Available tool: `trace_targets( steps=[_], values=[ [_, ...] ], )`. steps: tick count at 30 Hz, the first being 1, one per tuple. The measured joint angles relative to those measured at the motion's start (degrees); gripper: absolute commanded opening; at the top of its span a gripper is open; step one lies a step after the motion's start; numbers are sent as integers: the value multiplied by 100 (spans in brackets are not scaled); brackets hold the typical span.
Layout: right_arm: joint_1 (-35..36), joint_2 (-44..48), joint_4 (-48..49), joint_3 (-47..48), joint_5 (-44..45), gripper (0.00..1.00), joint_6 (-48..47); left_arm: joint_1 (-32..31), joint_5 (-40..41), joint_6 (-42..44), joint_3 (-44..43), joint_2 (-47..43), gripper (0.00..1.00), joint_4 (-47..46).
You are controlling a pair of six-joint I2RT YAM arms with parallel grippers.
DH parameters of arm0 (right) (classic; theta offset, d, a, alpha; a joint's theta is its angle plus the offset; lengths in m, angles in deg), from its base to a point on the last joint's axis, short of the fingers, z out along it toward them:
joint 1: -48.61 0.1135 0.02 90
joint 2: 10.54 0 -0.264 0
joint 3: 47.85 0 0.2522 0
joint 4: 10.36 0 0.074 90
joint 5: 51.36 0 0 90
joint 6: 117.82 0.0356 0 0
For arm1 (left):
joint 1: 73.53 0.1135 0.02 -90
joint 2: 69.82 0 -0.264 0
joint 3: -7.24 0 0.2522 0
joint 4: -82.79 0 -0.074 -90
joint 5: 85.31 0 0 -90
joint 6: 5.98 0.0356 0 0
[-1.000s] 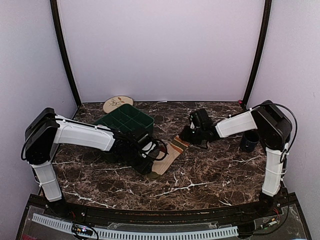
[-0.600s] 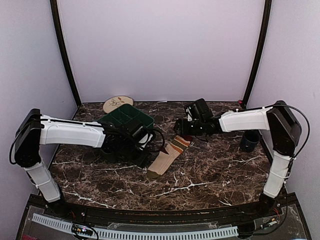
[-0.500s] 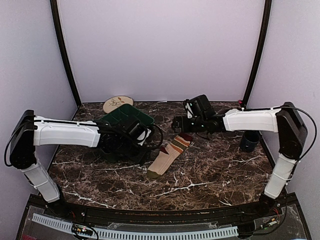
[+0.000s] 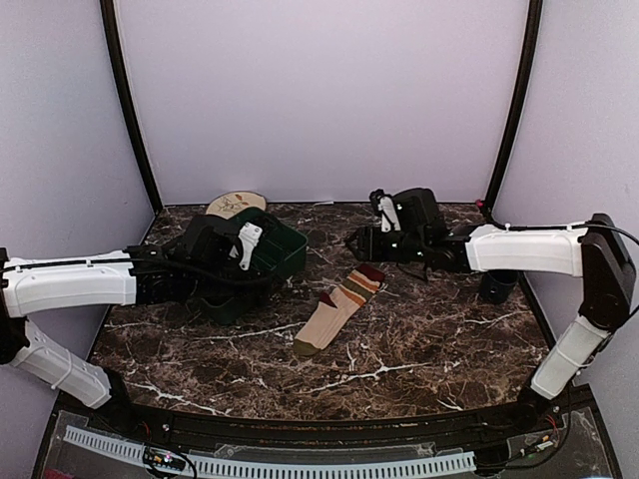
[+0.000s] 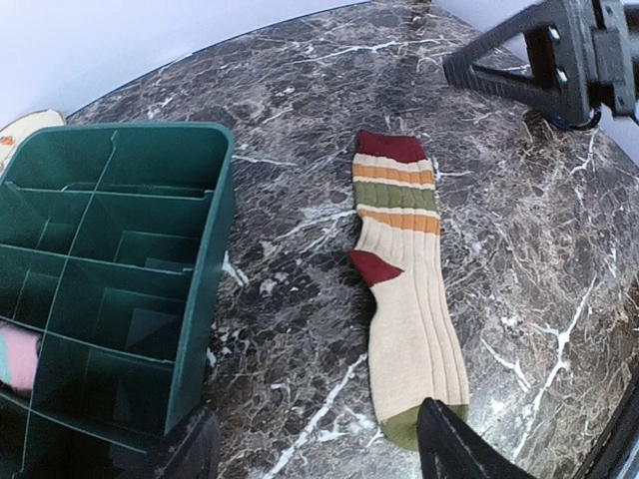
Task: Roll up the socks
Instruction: Pick up the sock from the center of the board.
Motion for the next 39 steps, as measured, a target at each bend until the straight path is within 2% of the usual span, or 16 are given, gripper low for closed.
trace_targets(
  steps=[7,9,19,29,39],
  values=[
    [1344,-444,-1438,439,822,70,-1036,149,166,-297,262,-260,78,140],
    [1722,-503,-1757,498,944,72,-1163,177,221,-435,339,-402,94,221],
    [2949,-1425,-2959,1416,1493,78,-1821,341,308,-887,682,-1086,95,492],
    [3134,-2225,-3442,2133,1821,76,-2090,341,345,-1010,988,-1700,95,748],
    [3134,-2658,-3657,2323,2048,74,-2284,341,479,-1069,1130,-2138,95,859]
  ],
)
